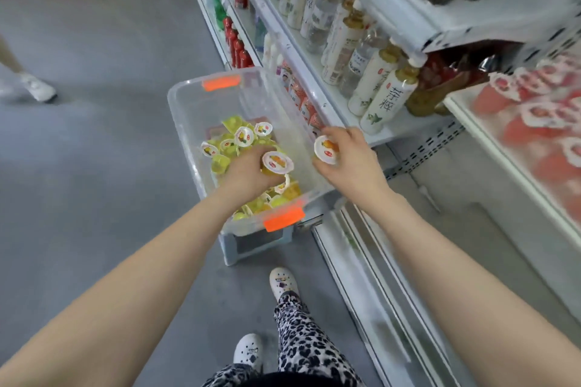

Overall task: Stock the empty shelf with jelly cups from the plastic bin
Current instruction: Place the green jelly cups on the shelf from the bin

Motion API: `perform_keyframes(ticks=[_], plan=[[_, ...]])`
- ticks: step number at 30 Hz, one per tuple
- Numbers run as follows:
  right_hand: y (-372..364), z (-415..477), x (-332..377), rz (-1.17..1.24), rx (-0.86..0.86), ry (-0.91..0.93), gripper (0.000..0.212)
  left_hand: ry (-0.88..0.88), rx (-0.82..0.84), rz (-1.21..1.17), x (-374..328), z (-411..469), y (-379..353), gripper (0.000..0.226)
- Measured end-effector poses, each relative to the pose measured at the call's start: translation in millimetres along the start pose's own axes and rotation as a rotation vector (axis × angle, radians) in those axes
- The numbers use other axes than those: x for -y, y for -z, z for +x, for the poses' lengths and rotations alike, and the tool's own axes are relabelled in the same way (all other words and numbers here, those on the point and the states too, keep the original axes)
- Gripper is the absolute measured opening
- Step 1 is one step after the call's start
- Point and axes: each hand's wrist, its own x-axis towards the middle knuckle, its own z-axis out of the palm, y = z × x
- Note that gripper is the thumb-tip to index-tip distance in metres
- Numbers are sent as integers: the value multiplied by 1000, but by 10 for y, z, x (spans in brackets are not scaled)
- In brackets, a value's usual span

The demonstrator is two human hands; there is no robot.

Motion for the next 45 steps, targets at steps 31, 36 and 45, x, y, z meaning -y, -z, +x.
perform_keyframes(ticks=[31, 36, 45], plan=[[3032, -4554, -1385, -251, -1007, -745, 36, -1094, 486, -54, -3675, -2218, -2134, 52], [3096, -4867, -1834, -260, -856, -900, 32, -1148, 478, -34, -3954, -2456, -2473, 51], [3013, -4794, -2303, -179, -704, -896, 28, -1159, 427, 14, -4081, -2542, -2683, 55]])
